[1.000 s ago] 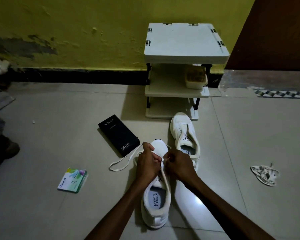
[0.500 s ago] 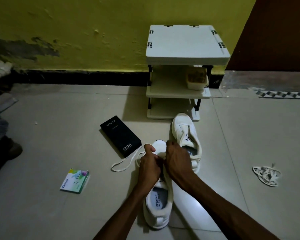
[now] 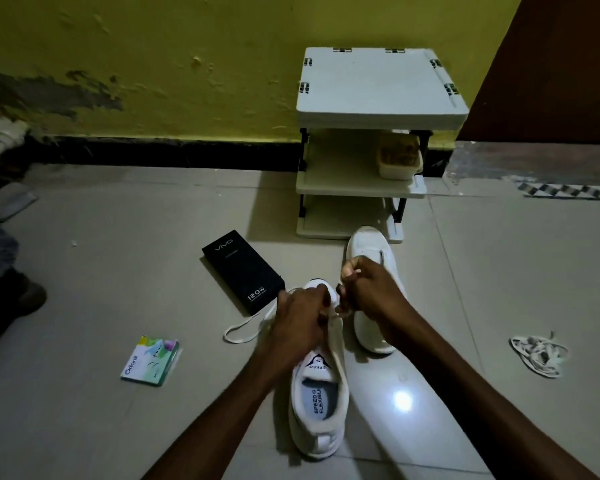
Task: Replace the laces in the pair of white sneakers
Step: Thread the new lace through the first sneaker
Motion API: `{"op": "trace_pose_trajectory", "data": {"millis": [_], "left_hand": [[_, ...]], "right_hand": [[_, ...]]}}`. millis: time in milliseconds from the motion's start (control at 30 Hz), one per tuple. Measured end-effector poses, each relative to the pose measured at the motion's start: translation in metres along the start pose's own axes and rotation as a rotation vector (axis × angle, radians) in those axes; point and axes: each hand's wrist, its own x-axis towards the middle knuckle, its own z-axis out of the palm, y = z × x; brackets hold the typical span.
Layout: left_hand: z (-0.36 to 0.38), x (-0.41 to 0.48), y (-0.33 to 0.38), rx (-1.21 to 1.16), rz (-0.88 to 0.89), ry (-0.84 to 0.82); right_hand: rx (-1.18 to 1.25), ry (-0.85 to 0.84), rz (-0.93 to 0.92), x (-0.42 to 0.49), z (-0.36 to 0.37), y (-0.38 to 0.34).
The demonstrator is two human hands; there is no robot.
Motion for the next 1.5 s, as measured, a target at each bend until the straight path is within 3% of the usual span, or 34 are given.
{"op": "trace_pose_trajectory", "data": {"millis": [67, 133, 200, 333, 433, 533, 600, 733, 800, 900, 1100, 1300, 1367, 1500], "left_hand": [[-0.012, 0.014, -0.007, 0.245, 0.117, -0.003], [-0.020, 0.027, -0.018, 0.403, 0.171, 0.052], [-0.018, 0.034, -0.026, 0.429, 0.108, 0.085], [-0.002, 0.038, -0.028, 0.429, -0.064, 0.034], [0.008, 0.040, -0.032, 0.182, -0.286, 0.080], [0.021, 0.047, -0.041, -0.330, -0.545, 0.196], [0.024, 0.052, -0.043, -0.590, -0.554, 0.294], [0.017, 0.064, -0.032, -0.856, -0.373, 0.347], [0.012, 0.067, -0.026, -0.998, -0.284, 0.295], [0.011, 0.063, -0.022, -1.080, -0.286, 0.204], [0.028, 0.044, -0.037, -0.838, -0.354, 0.003], [0.036, 0.027, -0.037, -0.585, -0.149, 0.081], [0.040, 0.023, -0.031, -0.561, -0.158, 0.134], [0.046, 0.018, -0.028, -0.535, -0.145, 0.214]], "right_hand": [[-0.266, 0.024, -0.025, 0.002, 0.001, 0.016], [-0.552, -0.072, -0.051, 0.004, 0.002, 0.032], [-0.810, -0.135, -0.034, 0.005, 0.006, 0.049], [-0.958, 0.050, -0.144, 0.005, 0.018, 0.071], [-0.917, 0.085, -0.171, 0.005, 0.021, 0.082], [-1.006, 0.095, -0.270, 0.005, 0.020, 0.089], [-1.030, 0.105, -0.309, 0.003, 0.022, 0.090], [-1.087, 0.120, -0.373, 0.004, 0.021, 0.086], [-1.072, 0.035, -0.301, 0.005, 0.019, 0.086], [-1.034, 0.074, -0.218, 0.009, 0.017, 0.079], [-0.623, 0.036, 0.075, 0.016, 0.012, 0.070], [-0.345, 0.034, 0.218, 0.008, 0.011, 0.036], [-0.227, -0.006, 0.136, -0.002, 0.003, -0.008], [0.198, -0.170, -0.277, -0.039, -0.016, -0.110]]}}
